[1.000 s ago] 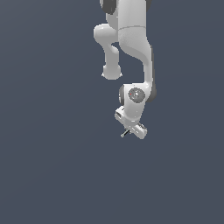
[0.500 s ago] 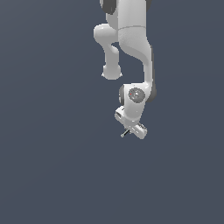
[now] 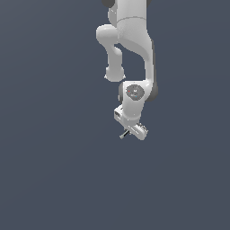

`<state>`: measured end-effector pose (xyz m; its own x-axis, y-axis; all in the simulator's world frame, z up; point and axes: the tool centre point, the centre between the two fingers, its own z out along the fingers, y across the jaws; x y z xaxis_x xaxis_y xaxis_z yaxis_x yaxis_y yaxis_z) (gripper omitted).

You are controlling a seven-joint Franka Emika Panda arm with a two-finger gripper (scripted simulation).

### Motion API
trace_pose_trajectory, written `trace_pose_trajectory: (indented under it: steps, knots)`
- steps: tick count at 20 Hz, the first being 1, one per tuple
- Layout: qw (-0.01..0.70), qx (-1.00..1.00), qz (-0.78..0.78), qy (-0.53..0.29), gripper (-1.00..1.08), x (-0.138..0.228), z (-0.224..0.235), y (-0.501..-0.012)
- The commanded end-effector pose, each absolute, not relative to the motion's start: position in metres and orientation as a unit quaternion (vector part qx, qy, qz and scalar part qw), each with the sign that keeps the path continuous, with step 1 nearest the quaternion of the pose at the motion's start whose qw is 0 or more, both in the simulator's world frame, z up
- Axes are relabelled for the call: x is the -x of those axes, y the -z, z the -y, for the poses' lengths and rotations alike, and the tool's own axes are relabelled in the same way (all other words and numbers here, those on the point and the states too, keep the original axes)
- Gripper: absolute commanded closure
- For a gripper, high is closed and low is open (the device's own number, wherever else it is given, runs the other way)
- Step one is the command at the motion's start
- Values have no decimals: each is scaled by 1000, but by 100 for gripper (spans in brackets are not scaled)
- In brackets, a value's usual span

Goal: Pick up the object and move it to a goal position.

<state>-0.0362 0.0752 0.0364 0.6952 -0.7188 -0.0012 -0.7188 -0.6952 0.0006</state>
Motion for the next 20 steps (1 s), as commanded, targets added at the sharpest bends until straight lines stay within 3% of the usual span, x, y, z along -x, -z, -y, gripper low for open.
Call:
trace_pose_trajectory:
  steps: [1,20]
  knots:
    - [0,-920,391,0,108,37,-63,-51]
    - [-1,-920,391,1,108,43,91,-227]
